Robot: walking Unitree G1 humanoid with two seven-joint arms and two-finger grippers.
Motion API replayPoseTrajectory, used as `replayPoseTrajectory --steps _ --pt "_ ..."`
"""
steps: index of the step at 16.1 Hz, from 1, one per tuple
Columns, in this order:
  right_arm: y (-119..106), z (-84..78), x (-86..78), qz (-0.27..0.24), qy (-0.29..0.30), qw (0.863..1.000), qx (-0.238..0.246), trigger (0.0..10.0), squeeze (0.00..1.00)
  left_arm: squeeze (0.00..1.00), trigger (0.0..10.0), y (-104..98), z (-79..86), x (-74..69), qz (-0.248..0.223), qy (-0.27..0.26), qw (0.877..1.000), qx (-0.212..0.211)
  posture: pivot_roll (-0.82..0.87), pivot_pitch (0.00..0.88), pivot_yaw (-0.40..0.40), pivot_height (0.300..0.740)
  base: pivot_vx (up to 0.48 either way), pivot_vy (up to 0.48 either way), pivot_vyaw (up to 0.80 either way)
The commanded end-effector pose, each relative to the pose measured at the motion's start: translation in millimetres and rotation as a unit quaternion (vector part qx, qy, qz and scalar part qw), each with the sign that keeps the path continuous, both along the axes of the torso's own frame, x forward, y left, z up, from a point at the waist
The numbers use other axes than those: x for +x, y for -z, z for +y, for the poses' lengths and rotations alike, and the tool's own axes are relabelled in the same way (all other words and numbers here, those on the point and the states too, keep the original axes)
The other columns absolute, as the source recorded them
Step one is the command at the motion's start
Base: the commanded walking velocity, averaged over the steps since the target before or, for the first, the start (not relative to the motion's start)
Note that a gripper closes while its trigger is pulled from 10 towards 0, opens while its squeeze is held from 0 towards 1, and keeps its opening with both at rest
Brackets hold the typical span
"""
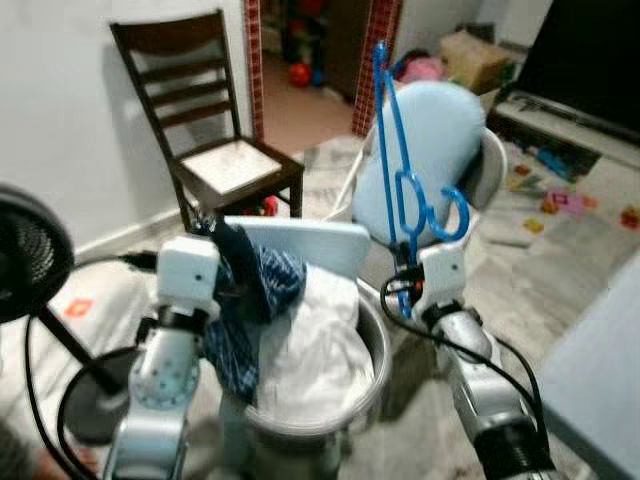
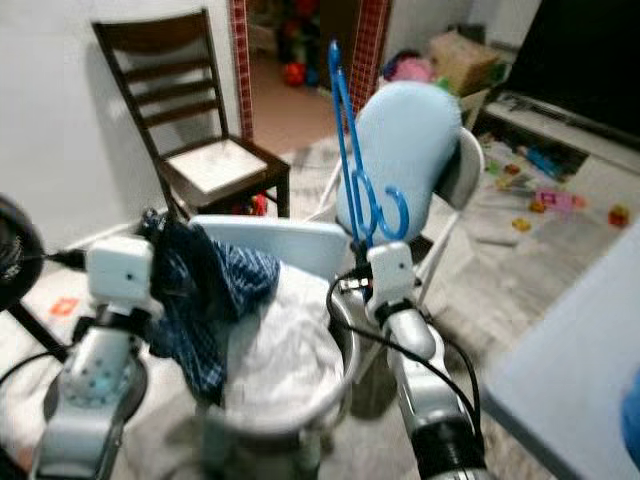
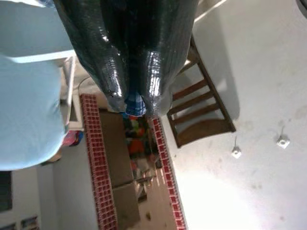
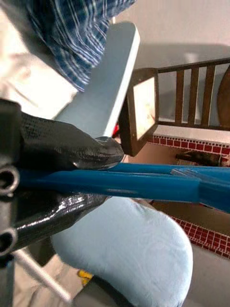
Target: Hang hanger
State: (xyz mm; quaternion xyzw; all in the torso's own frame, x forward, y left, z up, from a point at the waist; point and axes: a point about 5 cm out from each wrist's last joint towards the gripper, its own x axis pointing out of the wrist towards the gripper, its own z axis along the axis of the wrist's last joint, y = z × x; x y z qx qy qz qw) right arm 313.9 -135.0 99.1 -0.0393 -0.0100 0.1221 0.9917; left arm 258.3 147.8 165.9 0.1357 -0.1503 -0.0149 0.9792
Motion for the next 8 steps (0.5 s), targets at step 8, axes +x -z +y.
replayPoseTrajectory --steps 8 --pt "-1.0 2.4 -0.5 -0.003 -0.006 1.0 0.004 10.0 0.0 0.0 10.0 -16.0 -4.3 -2.9 -0.019 0.018 1.0 0.005 0.07 0.008 -0.07 0.74 -0.204 0.0 0.0"
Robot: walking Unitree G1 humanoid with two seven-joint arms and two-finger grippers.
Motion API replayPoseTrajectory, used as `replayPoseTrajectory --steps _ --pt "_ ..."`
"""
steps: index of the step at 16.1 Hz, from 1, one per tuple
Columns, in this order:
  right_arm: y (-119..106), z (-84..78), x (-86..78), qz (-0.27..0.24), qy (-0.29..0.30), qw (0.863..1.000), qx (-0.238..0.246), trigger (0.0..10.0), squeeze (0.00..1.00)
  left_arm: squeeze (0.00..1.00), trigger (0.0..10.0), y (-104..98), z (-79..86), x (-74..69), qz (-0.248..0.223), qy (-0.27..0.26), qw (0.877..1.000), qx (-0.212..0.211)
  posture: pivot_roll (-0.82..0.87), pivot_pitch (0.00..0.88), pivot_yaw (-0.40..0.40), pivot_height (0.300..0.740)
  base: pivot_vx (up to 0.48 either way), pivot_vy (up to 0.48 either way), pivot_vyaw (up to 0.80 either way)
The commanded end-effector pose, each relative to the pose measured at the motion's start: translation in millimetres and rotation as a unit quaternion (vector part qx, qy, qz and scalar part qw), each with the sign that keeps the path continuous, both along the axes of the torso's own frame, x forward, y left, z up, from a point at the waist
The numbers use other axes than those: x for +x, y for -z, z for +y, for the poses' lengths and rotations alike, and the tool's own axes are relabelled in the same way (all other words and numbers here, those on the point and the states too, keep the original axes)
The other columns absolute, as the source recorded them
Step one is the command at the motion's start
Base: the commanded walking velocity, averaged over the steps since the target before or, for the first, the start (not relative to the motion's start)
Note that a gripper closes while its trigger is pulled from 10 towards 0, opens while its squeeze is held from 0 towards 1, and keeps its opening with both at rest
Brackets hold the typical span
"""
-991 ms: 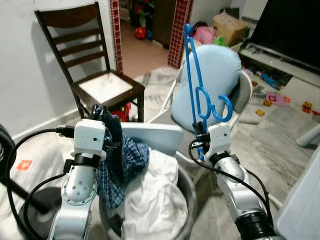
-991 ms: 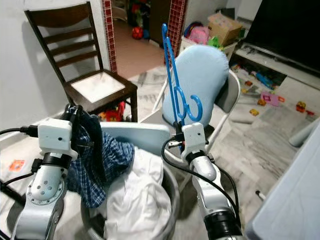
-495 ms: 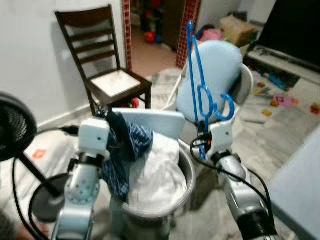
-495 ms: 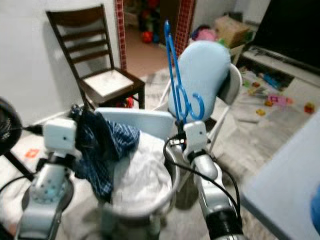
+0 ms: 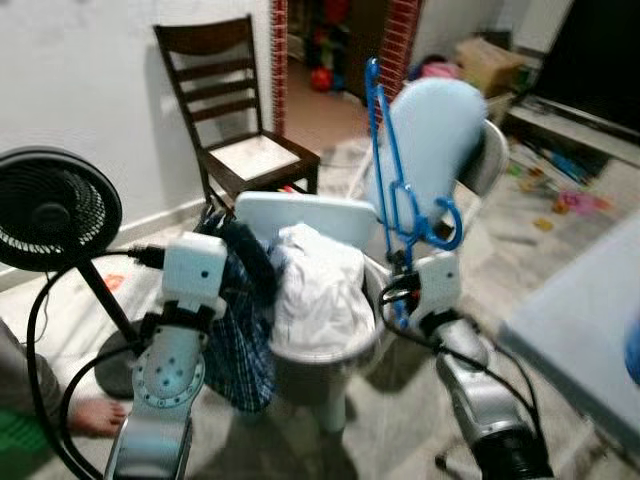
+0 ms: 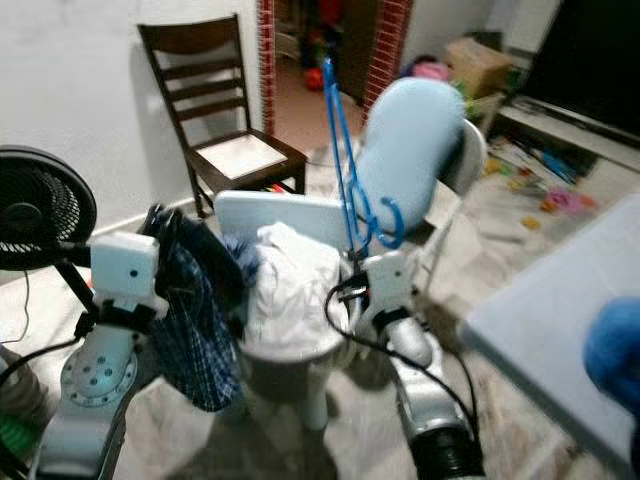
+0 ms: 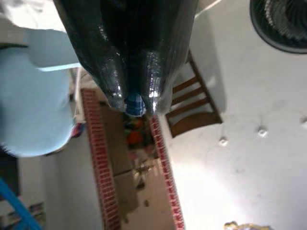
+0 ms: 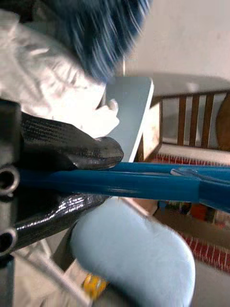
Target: Hang hanger
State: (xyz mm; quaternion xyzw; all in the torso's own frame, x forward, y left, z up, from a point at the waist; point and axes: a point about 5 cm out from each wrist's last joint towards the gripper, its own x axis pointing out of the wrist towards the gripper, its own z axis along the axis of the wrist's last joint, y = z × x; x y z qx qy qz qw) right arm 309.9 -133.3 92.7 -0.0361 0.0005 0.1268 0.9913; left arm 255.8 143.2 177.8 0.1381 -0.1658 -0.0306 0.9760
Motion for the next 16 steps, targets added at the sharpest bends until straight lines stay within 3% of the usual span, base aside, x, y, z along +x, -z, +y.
replayPoseTrajectory --steps 1,5,12,16 --pt "-7.1 0.9 3.7 -0.014 -0.001 1.0 0.003 10.0 0.0 0.0 10.0 -4.4 0.7 0.0 -0.006 0.002 1.0 0.002 0.07 0.005 -0.069 0.74 0.0 0.0 0.0" --pt "-8.7 1.3 5.9 -0.018 0.002 1.0 0.003 10.0 0.0 0.0 10.0 -9.0 -2.4 3.5 -0.009 0.013 1.0 0.002 0.07 0.0 -0.057 0.74 0.0 0.0 0.0" --pt "-9.3 -12.8 1.5 -0.025 0.038 0.999 0.008 10.0 0.0 0.0 10.0 3.5 -13.9 15.5 0.013 0.045 0.999 -0.004 -0.01 0.0 -0.008 0.74 0.0 0.0 0.0" --pt "-7.4 -18.8 -2.5 -0.024 0.052 0.998 0.005 10.0 0.0 0.0 10.0 6.5 -21.1 21.2 0.017 0.063 0.998 -0.007 -0.04 0.0 0.007 0.74 -0.218 0.0 0.0"
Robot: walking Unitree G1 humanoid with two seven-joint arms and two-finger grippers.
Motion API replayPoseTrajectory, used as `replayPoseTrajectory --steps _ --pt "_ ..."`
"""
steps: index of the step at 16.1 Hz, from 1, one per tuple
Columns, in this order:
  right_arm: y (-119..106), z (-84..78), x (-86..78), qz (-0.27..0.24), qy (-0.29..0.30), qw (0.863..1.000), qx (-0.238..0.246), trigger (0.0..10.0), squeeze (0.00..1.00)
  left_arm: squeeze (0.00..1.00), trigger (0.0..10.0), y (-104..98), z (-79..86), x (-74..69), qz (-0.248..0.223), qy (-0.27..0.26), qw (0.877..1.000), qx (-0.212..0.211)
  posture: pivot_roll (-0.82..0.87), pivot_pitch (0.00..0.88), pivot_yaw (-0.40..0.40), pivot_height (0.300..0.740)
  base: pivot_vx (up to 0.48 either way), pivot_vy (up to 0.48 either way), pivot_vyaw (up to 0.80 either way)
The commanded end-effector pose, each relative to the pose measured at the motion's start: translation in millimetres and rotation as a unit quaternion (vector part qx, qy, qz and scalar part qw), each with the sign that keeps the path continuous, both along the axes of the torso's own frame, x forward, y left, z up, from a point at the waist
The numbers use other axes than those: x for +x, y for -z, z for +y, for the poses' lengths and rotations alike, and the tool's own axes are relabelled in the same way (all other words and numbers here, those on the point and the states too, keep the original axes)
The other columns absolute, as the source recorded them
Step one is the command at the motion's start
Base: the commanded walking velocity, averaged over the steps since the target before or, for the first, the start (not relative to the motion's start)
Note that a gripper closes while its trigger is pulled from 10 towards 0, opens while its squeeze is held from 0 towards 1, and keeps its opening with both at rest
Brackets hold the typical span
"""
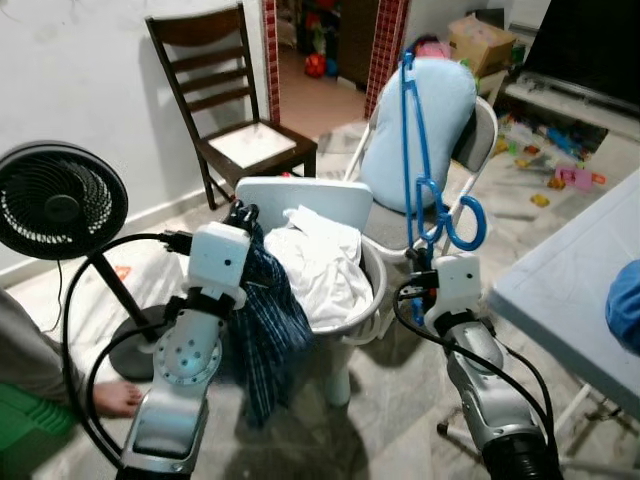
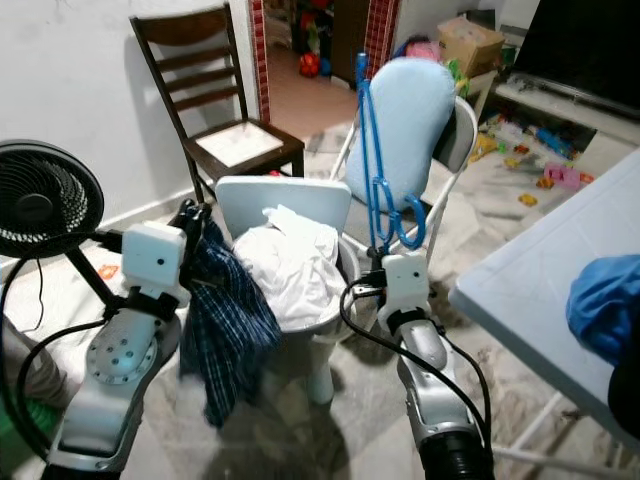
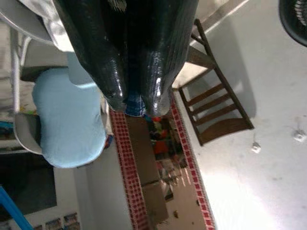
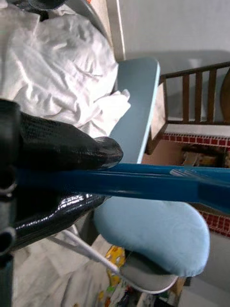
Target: Hang hanger
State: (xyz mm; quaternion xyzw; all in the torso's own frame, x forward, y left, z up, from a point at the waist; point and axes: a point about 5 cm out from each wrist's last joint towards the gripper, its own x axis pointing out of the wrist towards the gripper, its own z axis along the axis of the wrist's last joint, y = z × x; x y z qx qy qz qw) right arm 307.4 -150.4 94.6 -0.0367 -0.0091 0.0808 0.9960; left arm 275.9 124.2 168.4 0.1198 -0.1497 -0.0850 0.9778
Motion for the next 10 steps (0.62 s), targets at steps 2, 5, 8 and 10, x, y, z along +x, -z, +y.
replayPoseTrajectory --steps 2,5,8,10 --pt "-6.3 -4.1 0.4 -0.013 0.013 1.0 0.005 10.0 0.0 0.0 10.0 -2.4 -4.2 3.9 -0.007 0.016 1.0 0.0 -0.04 0.0 0.014 0.74 -0.292 0.0 0.0" --pt "-8.5 -8.1 2.6 -0.015 0.021 1.0 0.004 10.0 0.0 0.0 10.0 -1.7 -5.4 6.2 -0.007 0.02 1.0 -0.002 -0.05 0.0 0.022 0.74 -0.192 0.0 0.0" --pt "-9.9 -11.1 4.1 -0.017 0.027 0.999 0.004 10.0 0.0 0.0 10.0 -2.2 -8.4 10.1 -0.011 0.028 1.0 -0.001 -0.06 0.0 0.027 0.74 -0.301 0.0 0.0" --pt "-9.4 -11.6 3.6 -0.017 0.029 0.999 0.002 10.0 0.0 0.0 10.0 -0.8 -9.2 11.8 -0.01 0.03 1.0 -0.001 -0.07 0.0 0.026 0.74 -0.141 0.0 0.0"
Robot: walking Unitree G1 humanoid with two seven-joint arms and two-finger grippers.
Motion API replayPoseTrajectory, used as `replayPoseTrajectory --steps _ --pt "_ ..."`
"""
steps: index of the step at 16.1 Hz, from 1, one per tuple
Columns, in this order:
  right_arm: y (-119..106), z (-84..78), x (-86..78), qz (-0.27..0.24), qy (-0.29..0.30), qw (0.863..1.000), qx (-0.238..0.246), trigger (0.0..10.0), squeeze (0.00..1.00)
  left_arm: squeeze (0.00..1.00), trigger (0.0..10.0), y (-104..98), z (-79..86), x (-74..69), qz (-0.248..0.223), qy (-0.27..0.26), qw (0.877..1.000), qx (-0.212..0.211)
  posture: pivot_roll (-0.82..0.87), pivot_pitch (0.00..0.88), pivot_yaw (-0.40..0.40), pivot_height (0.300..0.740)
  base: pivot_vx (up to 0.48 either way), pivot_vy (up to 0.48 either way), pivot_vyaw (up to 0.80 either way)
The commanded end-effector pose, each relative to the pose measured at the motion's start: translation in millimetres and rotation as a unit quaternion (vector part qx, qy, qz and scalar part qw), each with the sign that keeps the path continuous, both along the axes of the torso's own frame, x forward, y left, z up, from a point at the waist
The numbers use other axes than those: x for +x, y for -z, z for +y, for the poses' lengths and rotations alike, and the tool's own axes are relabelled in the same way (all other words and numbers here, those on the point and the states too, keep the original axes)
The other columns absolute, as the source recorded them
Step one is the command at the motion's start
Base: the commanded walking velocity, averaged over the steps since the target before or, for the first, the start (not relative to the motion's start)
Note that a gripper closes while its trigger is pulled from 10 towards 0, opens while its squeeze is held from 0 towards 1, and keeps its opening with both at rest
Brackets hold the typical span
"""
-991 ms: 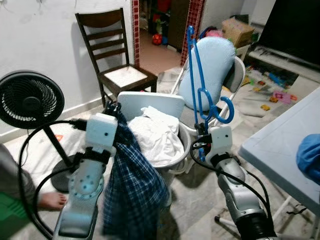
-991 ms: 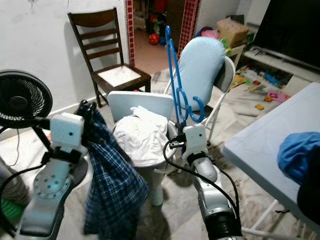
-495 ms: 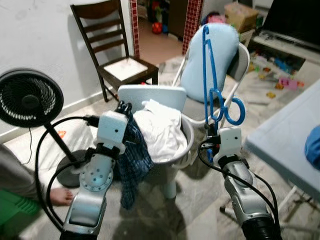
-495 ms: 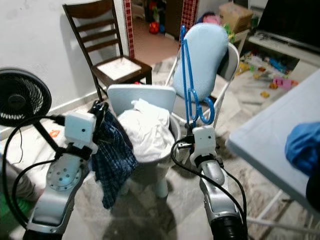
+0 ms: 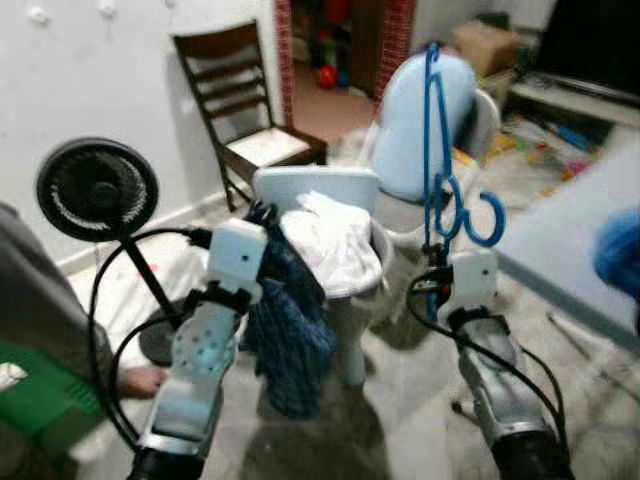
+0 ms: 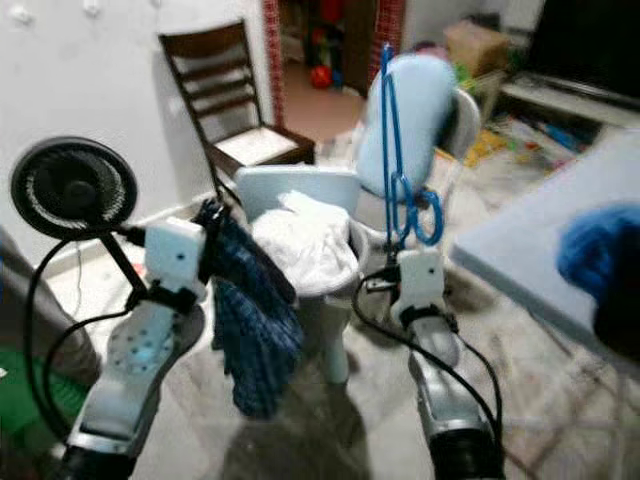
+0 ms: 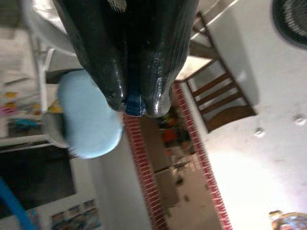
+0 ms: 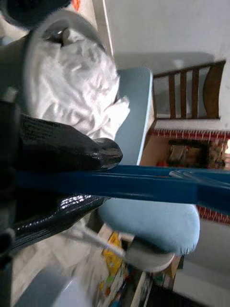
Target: Hang hanger
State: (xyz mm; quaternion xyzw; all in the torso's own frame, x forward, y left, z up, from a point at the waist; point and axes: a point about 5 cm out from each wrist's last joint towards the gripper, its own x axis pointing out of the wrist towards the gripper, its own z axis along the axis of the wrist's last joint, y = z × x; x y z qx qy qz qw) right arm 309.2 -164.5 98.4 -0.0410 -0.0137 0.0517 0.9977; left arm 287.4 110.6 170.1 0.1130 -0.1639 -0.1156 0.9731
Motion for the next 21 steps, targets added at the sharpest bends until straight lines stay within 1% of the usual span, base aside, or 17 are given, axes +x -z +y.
replayPoseTrajectory --steps 1,2,4,6,7,8,9,10,12,13,15,16,17,18,21 --pt "-5.2 2.0 1.5 -0.01 0.0 1.0 0.005 10.0 0.0 0.0 10.0 2.1 3.7 0.6 0.001 -0.002 1.0 0.002 -0.07 0.0 0.026 0.74 -0.262 0.0 0.0" --pt "-4.7 1.6 1.1 -0.009 0.001 1.0 0.005 10.0 0.0 0.0 10.0 4.4 2.7 0.7 0.002 0.0 1.0 0.004 -0.07 0.0 0.025 0.74 0.0 0.0 0.0" --pt "-3.5 1.7 0.2 -0.007 0.002 1.0 0.004 10.0 0.0 0.0 10.0 16.8 1.5 1.0 0.023 0.002 1.0 0.011 -0.07 0.0 0.023 0.74 0.0 0.0 0.0" --pt "-2.5 3.3 -0.4 -0.005 0.001 1.0 0.006 10.0 0.0 0.0 10.0 37.2 4.9 1.8 0.058 -0.001 0.998 0.01 -0.07 0.0 0.022 0.74 0.0 0.0 0.0" --pt "-1.1 4.2 -0.5 0.003 0.0 1.0 0.007 10.0 0.0 0.0 10.0 50.2 9.4 2.2 0.081 -0.008 0.997 0.006 -0.07 0.0 0.023 0.74 0.0 0.0 0.0" --pt "-0.1 4.9 -0.8 0.006 -0.002 1.0 0.01 10.0 0.0 0.0 10.0 57.2 14.6 2.6 0.097 -0.023 0.995 -0.003 -0.07 0.0 0.023 0.74 0.0 0.0 -0.8" --pt "0.3 5.2 -0.7 0.007 -0.003 1.0 0.011 10.0 0.0 0.0 10.0 59.7 18.5 4.1 0.114 -0.034 0.992 -0.033 -0.08 0.0 0.025 0.74 0.0 0.0 -0.8" --pt "0.4 5.4 -0.7 0.007 -0.003 1.0 0.01 10.0 0.0 0.0 10.0 60.3 20.5 5.9 0.124 -0.039 0.99 -0.052 -0.08 0.0 0.025 0.74 0.0 0.0 -0.8" --pt "0.2 6.2 -0.1 0.007 -0.002 1.0 0.011 10.0 0.0 0.0 10.0 60.1 22.7 11.8 0.121 -0.044 0.99 -0.059 -0.08 0.0 0.029 0.74 0.0 0.0 -0.8" --pt "0.1 6.2 0.2 0.007 -0.001 1.0 0.011 10.0 0.0 0.0 10.0 59.5 21.5 14.9 0.124 -0.037 0.989 -0.069 -0.09 0.0 0.034 0.74 0.0 0.0 -0.8" --pt "-0.1 5.6 0.6 0.006 0.001 1.0 0.009 10.0 0.0 0.0 10.0 60.6 16.8 16.8 0.137 -0.005 0.988 -0.073 -0.09 0.0 0.036 0.74 0.0 0.0 -0.8" --pt "-0.4 5.0 0.9 0.006 0.002 1.0 0.008 10.0 0.0 0.0 10.0 62.1 12.9 16.5 0.147 0.021 0.986 -0.07 -0.09 0.0 0.036 0.74 0.0 0.0 -0.8" --pt "-0.8 4.2 1.3 0.005 0.003 1.0 0.007 10.0 0.0 0.0 10.0 65.0 6.3 14.0 0.153 0.066 0.985 -0.047 -0.09 0.0 0.034 0.74 0.0 0.0 -0.8" --pt "-0.8 4.2 1.5 0.005 0.004 1.0 0.006 10.0 0.0 0.0 10.0 65.8 6.3 14.3 0.154 0.068 0.985 -0.037 -0.09 0.0 0.034 0.74 0.0 0.0 -0.8" --pt "-1.1 5.4 2.5 0.006 0.004 1.0 0.003 10.0 0.0 0.0 10.0 67.9 8.8 16.8 0.169 0.058 0.983 -0.049 -0.09 0.0 0.035 0.74 0.0 0.0 -0.8"
